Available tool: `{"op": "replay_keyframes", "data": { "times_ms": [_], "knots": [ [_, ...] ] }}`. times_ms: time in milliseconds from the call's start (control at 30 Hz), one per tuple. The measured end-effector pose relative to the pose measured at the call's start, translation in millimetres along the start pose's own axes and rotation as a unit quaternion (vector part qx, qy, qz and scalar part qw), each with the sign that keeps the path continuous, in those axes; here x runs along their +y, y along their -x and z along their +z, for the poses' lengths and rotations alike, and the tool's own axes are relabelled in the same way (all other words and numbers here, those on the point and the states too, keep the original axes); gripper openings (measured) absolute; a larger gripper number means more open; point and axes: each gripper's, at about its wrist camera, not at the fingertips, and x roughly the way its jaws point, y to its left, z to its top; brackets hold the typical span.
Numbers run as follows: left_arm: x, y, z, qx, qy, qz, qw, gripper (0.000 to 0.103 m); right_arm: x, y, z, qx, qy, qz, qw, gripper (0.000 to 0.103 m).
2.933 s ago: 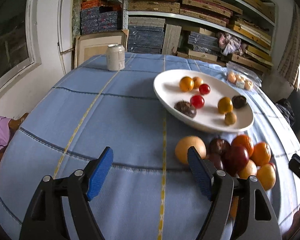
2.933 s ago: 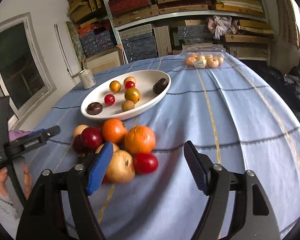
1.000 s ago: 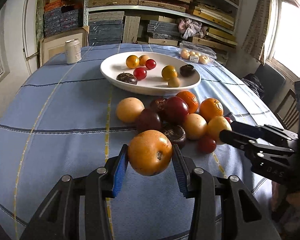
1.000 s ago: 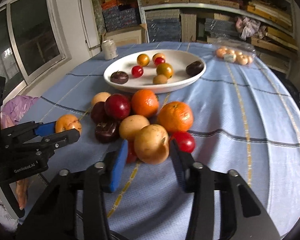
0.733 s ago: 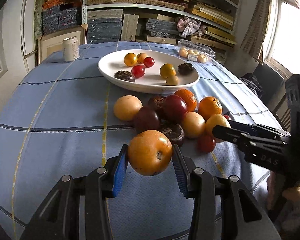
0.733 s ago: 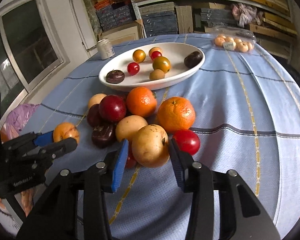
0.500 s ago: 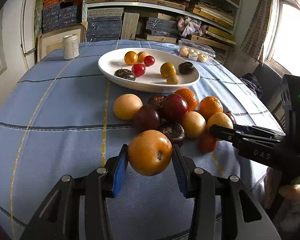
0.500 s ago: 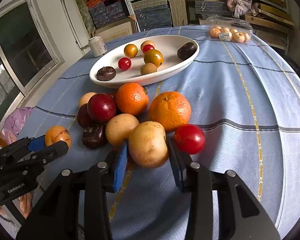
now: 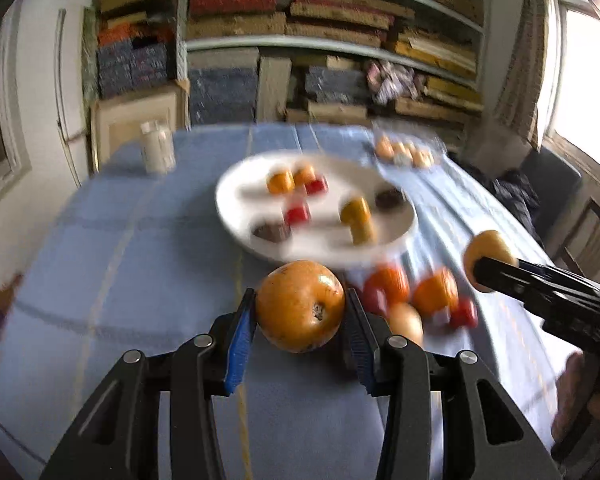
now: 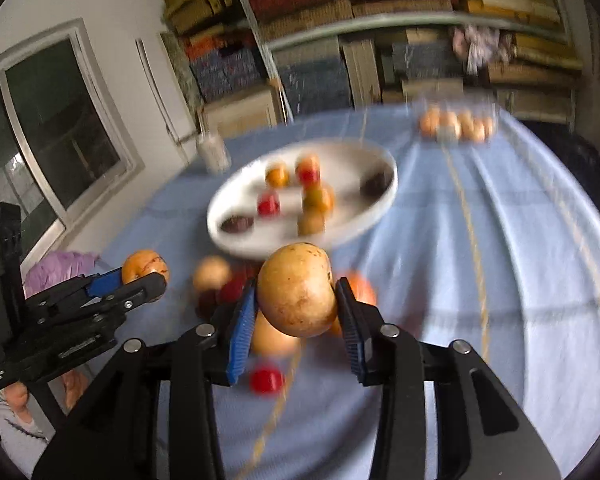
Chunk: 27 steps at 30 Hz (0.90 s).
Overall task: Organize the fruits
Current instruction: 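Carry the apple onto the plate and open the left tool while the right tool releases the beige fruit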
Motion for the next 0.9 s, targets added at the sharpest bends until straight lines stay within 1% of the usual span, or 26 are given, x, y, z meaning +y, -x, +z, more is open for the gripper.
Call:
{"op": "replay_keyframes", "data": {
  "times_ms": [67, 133, 200, 333, 433, 567, 767, 900],
  "knots": [
    [6, -7, 22, -0.010, 0.009, 0.013, 0.9998, 0.044, 5, -3, 22, -0.015, 0.003, -0.001, 1.000, 0.039],
    [13, -22, 44, -0.007, 0.026, 0.019, 0.9995, 0.044, 9, -14, 42, -0.024, 0.008, -0.010, 1.000, 0.039],
    [20, -38, 58, 0.000, 0.040, 0.021, 0.9990, 0.044, 10, -36, 54, -0.015, 0.007, -0.011, 1.000, 0.039],
    [32, -77, 75, 0.022, 0.054, 0.034, 0.9977, 0.044, 7, -71, 60, 0.004, 0.003, -0.026, 1.000, 0.039],
    [37, -102, 77, 0.039, 0.060, 0.038, 0.9968, 0.044, -6, -88, 60, 0.019, -0.009, -0.036, 0.999, 0.039],
    [40, -122, 73, 0.051, 0.055, 0.042, 0.9963, 0.044, -18, -102, 58, 0.030, -0.014, -0.048, 0.998, 0.039],
    [42, -136, 70, 0.061, 0.050, 0.044, 0.9959, 0.044, -26, -114, 59, 0.033, -0.010, -0.062, 0.997, 0.039],
    [43, -142, 69, 0.066, 0.048, 0.043, 0.9957, 0.044, -30, -118, 59, 0.035, -0.011, -0.063, 0.997, 0.039]
  ]
}}
